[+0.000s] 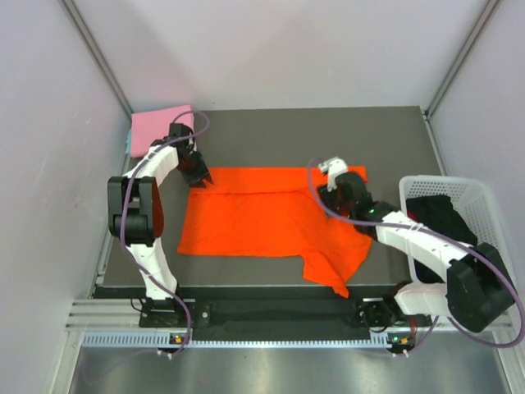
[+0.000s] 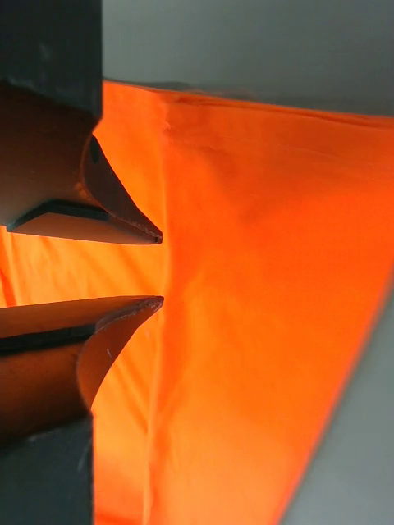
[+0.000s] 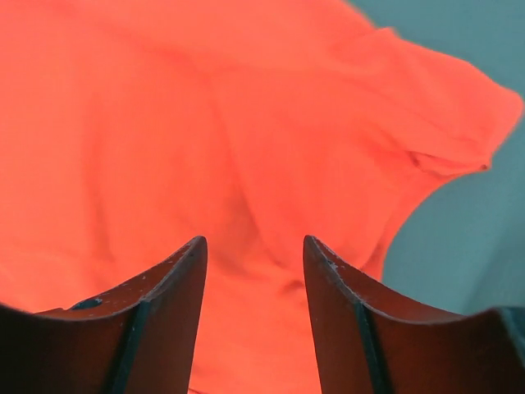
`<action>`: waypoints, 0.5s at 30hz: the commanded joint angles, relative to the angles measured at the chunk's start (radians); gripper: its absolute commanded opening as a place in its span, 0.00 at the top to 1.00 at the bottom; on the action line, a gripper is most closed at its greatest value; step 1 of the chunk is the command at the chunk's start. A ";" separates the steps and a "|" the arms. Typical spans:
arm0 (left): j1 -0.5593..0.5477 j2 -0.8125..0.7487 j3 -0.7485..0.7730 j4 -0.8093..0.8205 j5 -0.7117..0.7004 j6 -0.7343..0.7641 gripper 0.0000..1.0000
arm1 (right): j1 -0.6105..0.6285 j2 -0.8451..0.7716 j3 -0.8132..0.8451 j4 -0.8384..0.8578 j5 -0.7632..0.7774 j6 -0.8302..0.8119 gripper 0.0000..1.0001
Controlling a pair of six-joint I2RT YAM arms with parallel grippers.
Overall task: Fold and stack the t-shirts
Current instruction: Fold the tshirt
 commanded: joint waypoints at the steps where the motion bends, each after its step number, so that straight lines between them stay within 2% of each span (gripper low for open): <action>1: 0.007 -0.027 -0.052 0.012 -0.049 0.016 0.62 | 0.126 -0.001 -0.052 0.181 0.193 -0.260 0.49; 6: 0.011 0.019 -0.048 0.007 -0.112 0.004 0.63 | 0.212 0.110 -0.054 0.214 0.339 -0.412 0.50; 12: 0.023 0.102 0.001 -0.011 -0.127 -0.010 0.66 | 0.241 0.173 -0.123 0.351 0.368 -0.553 0.52; 15: 0.023 0.106 0.012 -0.005 -0.127 -0.012 0.66 | 0.258 0.217 -0.149 0.402 0.385 -0.617 0.60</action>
